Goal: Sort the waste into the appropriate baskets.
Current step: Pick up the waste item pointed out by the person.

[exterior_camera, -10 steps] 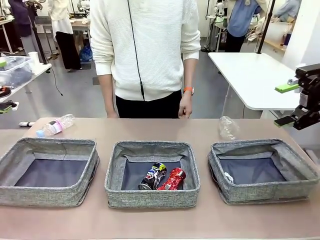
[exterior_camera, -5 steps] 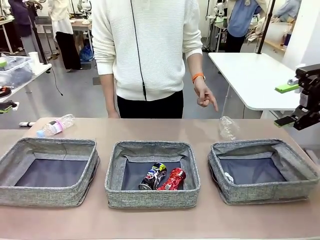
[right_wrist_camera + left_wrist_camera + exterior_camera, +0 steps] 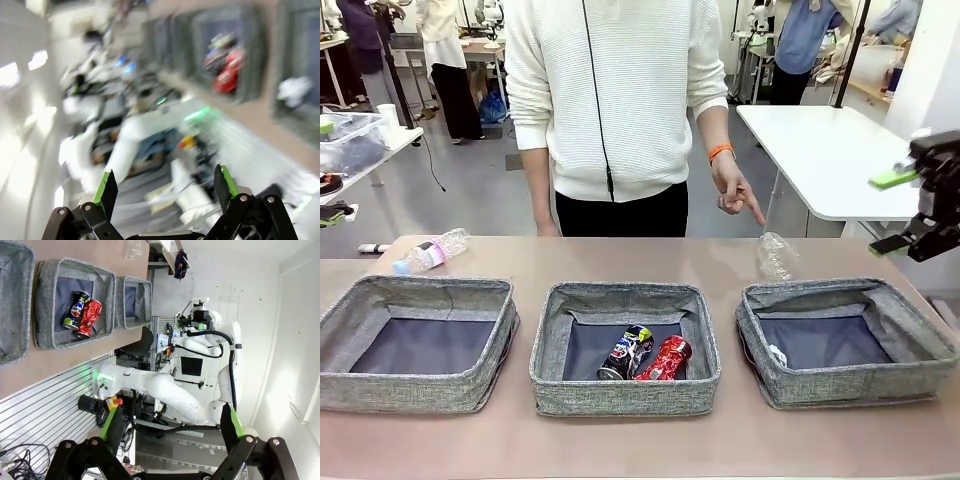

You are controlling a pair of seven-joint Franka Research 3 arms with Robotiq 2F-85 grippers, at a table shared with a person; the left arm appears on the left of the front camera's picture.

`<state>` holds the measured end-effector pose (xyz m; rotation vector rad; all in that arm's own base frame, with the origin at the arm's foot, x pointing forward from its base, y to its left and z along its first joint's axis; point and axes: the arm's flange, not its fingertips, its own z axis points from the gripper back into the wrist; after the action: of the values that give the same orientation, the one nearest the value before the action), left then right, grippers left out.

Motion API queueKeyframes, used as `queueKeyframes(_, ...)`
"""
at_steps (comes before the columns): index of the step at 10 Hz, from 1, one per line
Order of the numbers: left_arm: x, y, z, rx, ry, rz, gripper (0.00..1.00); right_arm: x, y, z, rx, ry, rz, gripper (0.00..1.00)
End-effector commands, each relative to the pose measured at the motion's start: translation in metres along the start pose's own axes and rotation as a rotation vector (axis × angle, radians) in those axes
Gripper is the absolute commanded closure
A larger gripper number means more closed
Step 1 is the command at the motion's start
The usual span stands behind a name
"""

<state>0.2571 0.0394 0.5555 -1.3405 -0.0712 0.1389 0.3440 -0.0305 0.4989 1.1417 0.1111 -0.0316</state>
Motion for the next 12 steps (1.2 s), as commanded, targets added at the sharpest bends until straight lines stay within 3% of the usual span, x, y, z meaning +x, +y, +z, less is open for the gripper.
queueKeyframes(1, -0.002, -0.002, -0.002, -0.019, 0.001, -0.011, 0.00, 0.020, 0.007, -0.025, -0.904, -0.354, -0.316, 0.00)
queueKeyframes(2, -0.002, -0.002, -0.002, -0.019, 0.001, -0.011, 0.00, 0.030, 0.008, -0.033, -1.115, -0.339, -0.314, 0.00)
queueKeyframes(3, -0.002, -0.002, -0.002, -0.019, 0.001, -0.011, 0.00, 0.032, 0.009, -0.034, -1.233, -0.356, -0.339, 0.00)
queueKeyframes(4, -0.002, -0.002, -0.002, -0.019, 0.001, -0.011, 0.00, 0.023, 0.015, -0.031, -1.174, -0.401, -0.300, 0.00)
queueKeyframes(5, -0.002, -0.002, -0.002, -0.019, 0.001, -0.011, 0.00, 0.033, 0.010, -0.022, -0.467, -0.203, -0.013, 0.00)
queueKeyframes(6, -0.002, -0.002, -0.002, -0.019, 0.001, -0.011, 0.00, 0.033, 0.010, -0.022, -0.467, -0.203, -0.013, 0.00)
queueKeyframes(7, -0.002, -0.002, -0.002, -0.019, 0.001, -0.011, 0.00, 0.036, 0.018, -0.028, -0.615, -0.270, -0.022, 0.00)
queueKeyframes(8, -0.002, -0.002, -0.002, -0.019, 0.001, -0.011, 0.00, 0.059, 0.019, -0.037, -0.674, -0.266, 0.004, 0.00)
queueKeyframes(11, -0.002, -0.002, -0.002, -0.019, 0.001, -0.011, 0.00, 0.165, 0.004, -0.051, -0.785, -0.213, 0.061, 0.00)
queueKeyframes(12, -0.002, -0.002, -0.002, -0.019, 0.001, -0.011, 0.00, 0.200, -0.007, -0.056, -0.850, -0.252, 0.059, 0.00)
